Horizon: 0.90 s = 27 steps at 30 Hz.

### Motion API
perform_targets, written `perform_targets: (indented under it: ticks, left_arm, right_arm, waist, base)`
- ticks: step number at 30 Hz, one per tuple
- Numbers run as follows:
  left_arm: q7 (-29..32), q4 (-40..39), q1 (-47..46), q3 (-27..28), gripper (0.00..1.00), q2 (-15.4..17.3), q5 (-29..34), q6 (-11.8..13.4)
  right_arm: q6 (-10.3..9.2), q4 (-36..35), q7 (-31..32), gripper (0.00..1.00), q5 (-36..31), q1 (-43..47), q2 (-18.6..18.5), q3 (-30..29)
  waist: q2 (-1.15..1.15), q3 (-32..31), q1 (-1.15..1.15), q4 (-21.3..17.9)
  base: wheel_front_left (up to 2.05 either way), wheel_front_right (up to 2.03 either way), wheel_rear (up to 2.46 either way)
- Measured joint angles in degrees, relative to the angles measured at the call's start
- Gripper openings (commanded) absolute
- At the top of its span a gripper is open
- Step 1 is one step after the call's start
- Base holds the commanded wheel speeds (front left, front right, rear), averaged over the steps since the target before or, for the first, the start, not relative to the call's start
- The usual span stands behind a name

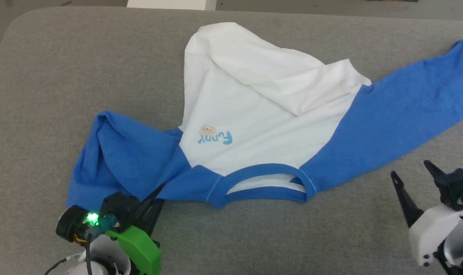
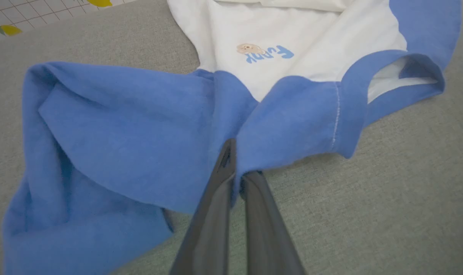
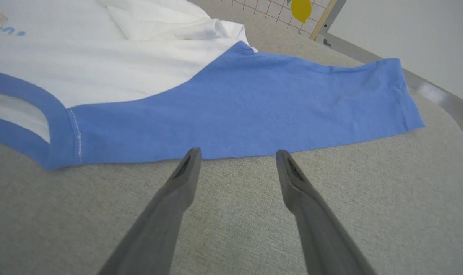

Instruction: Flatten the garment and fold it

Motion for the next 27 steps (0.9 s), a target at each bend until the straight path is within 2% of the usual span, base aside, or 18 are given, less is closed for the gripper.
perform_targets:
  ticks: [6,11,15,24,26,27]
  left_arm:
    - [-0.48,-0.03,-1.55,-0.88,0.0,-1.18,0.01,-0.75]
    - [-0.94,0.57,-4.5,-1.22,0.0,-2.44,0.01,-1.69]
    - [-1.19,1.36,-6.23,-1.71,0.0,-3.33,0.01,-2.57]
    - [-1.76,2.7,-8.01,-2.56,0.0,-4.44,0.01,-3.31]
    - [-1.83,2.97,-8.19,-2.6,0.0,-4.69,0.0,-3.5]
    - [-2.08,3.03,-8.31,-2.61,0.0,-4.78,0.0,-3.54]
  right_arm:
    - [0.0,0.24,5.25,1.0,3.54,-3.31,-13.67,5.78]
    - [0.0,1.79,6.34,1.0,5.75,-9.05,-21.12,10.9]
    - [0.0,3.64,7.14,1.0,6.79,-11.29,-24.82,15.18]
    - [-0.04,5.14,7.61,1.0,9.84,-17.69,-29.96,22.27]
    - [-0.04,5.91,7.73,0.25,11.02,-19.03,-30.26,22.96]
    - [-0.03,6.33,7.84,0.0,11.29,-19.43,-30.15,23.1]
  waist:
    - [0.0,2.19,0.0,1.15]
    - [0.0,5.58,0.0,2.21]
    - [0.0,7.89,0.0,3.27]
    - [0.0,11.43,0.0,6.3]
    - [0.0,11.83,0.0,6.75]
    - [0.0,11.94,0.0,6.88]
  base:
    - [0.0,0.0,0.0]
    - [0.0,0.0,0.0]
    - [0.0,0.0,0.0]
    - [0.0,0.0,0.0]
    - [0.0,0.0,0.0]
    - [0.0,0.0,0.0]
